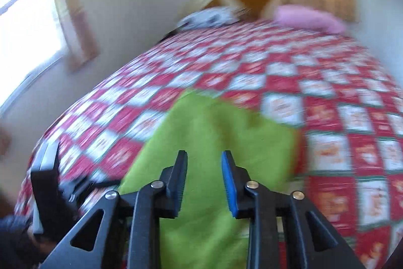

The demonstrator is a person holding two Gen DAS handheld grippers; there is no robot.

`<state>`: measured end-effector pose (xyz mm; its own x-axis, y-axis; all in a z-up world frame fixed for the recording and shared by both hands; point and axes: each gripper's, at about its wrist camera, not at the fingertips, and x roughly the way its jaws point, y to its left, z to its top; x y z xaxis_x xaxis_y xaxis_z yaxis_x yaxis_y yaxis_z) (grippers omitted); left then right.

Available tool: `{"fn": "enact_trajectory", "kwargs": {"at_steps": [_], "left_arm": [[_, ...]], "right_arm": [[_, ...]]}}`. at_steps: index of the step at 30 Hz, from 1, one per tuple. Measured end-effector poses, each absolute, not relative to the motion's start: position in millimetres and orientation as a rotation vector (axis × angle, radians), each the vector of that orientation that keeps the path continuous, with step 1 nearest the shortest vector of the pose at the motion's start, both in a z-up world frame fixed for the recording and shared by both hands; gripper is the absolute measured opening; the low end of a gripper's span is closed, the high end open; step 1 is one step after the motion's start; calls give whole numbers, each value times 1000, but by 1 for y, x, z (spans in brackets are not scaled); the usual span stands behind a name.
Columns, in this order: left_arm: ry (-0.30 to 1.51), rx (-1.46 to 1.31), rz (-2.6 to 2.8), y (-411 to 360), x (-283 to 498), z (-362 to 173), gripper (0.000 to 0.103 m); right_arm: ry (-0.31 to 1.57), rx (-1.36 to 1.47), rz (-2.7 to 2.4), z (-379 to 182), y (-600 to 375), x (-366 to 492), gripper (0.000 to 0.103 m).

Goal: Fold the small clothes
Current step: 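Pinch and smooth the folded sweater edge with the right gripper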

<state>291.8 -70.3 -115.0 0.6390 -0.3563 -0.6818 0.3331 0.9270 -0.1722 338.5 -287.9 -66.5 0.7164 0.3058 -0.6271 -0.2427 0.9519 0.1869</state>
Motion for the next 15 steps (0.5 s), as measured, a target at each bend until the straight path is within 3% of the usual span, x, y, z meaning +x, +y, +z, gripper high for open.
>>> {"fn": "enact_trajectory", "kwargs": {"at_steps": [3, 6, 12, 15], "left_arm": [[743, -103, -366, -53, 292, -104, 103], [771, -117, -353, -51, 308, -106, 103], [910, -170, -420, -66, 331, -134, 103], [900, -127, -441, -70, 319, -136, 103]], "right_arm": [[787, 119, 238, -94, -301, 336, 28], [837, 169, 206, -124, -327, 325, 2], [819, 189, 222, -132, -334, 317, 1], [804, 189, 273, -124, -336, 317, 5]]}}
